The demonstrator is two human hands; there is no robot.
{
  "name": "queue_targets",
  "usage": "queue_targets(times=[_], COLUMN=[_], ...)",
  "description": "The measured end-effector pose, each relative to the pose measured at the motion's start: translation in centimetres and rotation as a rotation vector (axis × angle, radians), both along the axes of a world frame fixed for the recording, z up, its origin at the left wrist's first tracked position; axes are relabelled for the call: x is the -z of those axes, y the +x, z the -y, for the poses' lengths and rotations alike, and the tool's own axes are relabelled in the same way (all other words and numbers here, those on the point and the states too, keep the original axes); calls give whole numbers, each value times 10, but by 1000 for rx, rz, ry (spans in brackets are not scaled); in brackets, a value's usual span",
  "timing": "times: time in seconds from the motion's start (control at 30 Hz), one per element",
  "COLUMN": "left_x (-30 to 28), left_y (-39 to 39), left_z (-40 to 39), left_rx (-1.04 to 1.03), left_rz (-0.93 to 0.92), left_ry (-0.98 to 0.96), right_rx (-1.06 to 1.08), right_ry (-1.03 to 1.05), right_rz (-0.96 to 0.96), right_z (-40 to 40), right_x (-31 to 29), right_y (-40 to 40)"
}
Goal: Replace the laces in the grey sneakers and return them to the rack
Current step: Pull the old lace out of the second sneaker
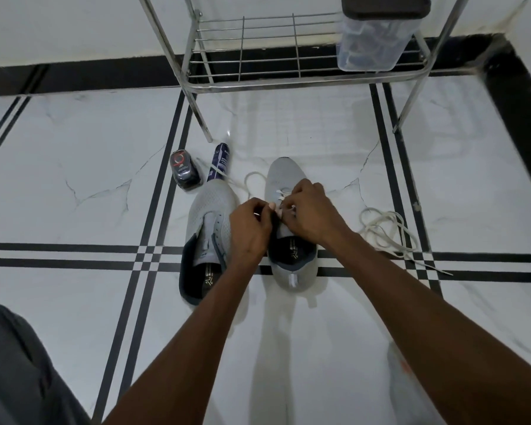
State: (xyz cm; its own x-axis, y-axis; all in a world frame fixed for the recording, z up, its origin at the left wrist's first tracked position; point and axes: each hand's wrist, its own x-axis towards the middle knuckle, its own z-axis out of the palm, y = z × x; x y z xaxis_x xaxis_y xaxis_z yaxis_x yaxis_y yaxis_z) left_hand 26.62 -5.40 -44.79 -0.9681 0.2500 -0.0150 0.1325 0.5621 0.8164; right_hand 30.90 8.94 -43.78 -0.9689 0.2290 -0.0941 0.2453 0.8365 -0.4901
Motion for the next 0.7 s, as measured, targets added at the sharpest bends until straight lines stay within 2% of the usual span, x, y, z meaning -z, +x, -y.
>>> queue_targets(times=[0.1,0.13,0.17,0.2,0.3,0.37,0.4,0.47,0.57,0.6,0.63,0.7], left_x=[2,1,1,0,3,4,4,6,5,4,5,4], left_y=[1,2,3,3,4,4,3,2,4,5,6,7], left_z=[3,4,5,5,4,4,4,6,8,8,8,7], left_rx=[-38,-45,-49,-50,-28,-22,-25,-30,-39,-41,-41,-43], left_rz=[-12,-6,2,4,27,42,41,25,14,12,8,0], left_ry=[-11,-9,-9,-12,-4,16,20,13,6,4,1,-4], right_rx=[543,629,586,452,71,-18,-31,83,656,766,774,538], right_ry=[-165,-191,-169,-163,-94,-14,17,-18,-147,-136,-112,-117], right_rz=[-275,-318,-302,-254,13,134,112,-10,-306,-382,-400,-284], right_z=[-14,-21,-24,-25,-5,9,12,8,-30,-45,-57,-54], right_x=[-4,-3,-3,-1,1,4,5,2,-13,-18,-21,-19], right_y=[-1,0,2,0,-3,-3,-2,-1,-4,-1,2,0])
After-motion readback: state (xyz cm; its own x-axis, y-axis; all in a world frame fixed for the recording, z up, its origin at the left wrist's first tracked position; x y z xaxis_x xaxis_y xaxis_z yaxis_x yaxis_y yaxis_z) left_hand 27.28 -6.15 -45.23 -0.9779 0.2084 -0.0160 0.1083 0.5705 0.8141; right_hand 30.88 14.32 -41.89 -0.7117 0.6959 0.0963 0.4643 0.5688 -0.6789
